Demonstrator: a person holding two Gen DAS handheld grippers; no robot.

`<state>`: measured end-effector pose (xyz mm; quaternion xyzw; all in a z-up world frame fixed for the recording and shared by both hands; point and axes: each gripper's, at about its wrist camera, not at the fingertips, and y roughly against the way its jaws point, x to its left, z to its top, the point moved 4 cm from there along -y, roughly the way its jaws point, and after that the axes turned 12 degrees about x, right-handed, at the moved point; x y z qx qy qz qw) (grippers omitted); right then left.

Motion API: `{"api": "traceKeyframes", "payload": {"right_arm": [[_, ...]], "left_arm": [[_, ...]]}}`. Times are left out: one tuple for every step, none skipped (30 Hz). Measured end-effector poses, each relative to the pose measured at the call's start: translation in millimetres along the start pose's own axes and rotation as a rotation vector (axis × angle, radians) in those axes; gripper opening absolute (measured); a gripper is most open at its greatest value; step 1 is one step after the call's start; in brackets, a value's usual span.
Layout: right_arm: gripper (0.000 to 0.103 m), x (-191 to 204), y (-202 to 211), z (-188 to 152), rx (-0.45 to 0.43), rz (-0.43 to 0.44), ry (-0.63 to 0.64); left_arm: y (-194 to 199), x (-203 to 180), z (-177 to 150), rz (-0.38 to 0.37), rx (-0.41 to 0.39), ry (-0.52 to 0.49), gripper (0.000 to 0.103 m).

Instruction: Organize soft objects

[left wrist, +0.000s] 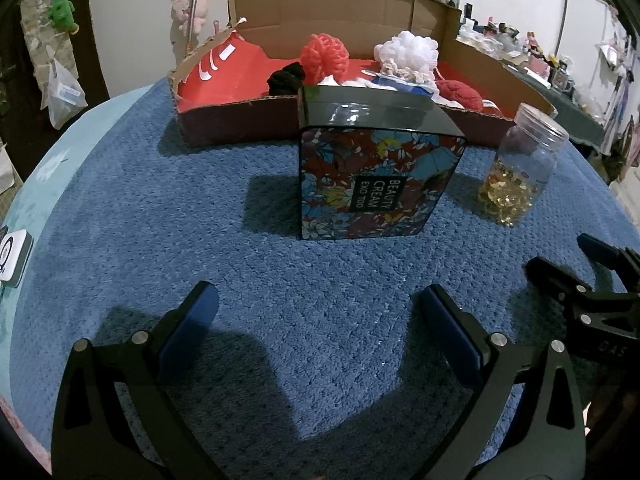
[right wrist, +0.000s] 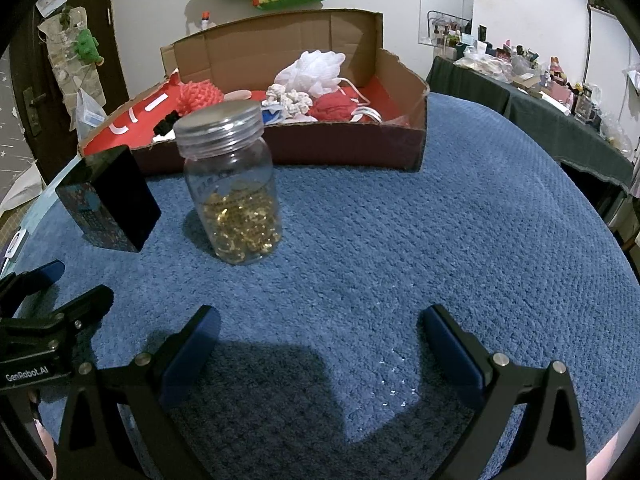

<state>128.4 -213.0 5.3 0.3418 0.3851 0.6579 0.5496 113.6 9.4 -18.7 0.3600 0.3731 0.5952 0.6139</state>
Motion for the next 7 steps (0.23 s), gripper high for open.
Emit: {"api": "traceKeyframes", "payload": {"right_arm": [[0.103, 0.0, 0.0, 0.1, 0.0, 0.0, 0.0], [0.103, -0.3, 0.2, -0.1, 0.0, 0.0, 0.0], [0.103, -0.5, 0.2, 0.1, 0.0, 0.001, 0.0], [0.103, -0.5, 0.2, 0.0, 0.0, 0.001, 0.0], [0.103, -0.2, 0.1, 0.2, 0.0, 0.0, 0.0], [0.103, -0.3, 0.1, 0.2, 0.0, 0.0, 0.0], [0.103, -0.6, 0.2, 0.0, 0.0, 0.0, 0.0]], "left_arm": [[0.0, 0.3, -0.2, 0.0, -0.001, 0.001, 0.103], [0.0, 0.4, -0.2, 0.0, -0.001, 0.002, 0.103], [0.1, 0.4, -0.1, 0.0, -0.001, 0.002, 0.103], [-0.1, 0.3, -0.1, 0.0, -0.001, 0.001, 0.103], [-0.1, 0.3, 0.0, 0.001, 0.0, 0.001, 0.103], [0.0, 0.6, 0.0, 0.0, 0.0, 0.001, 0.103], [-0.2, 0.4, 0.6, 0.001, 0.0, 0.0, 0.103]]}}
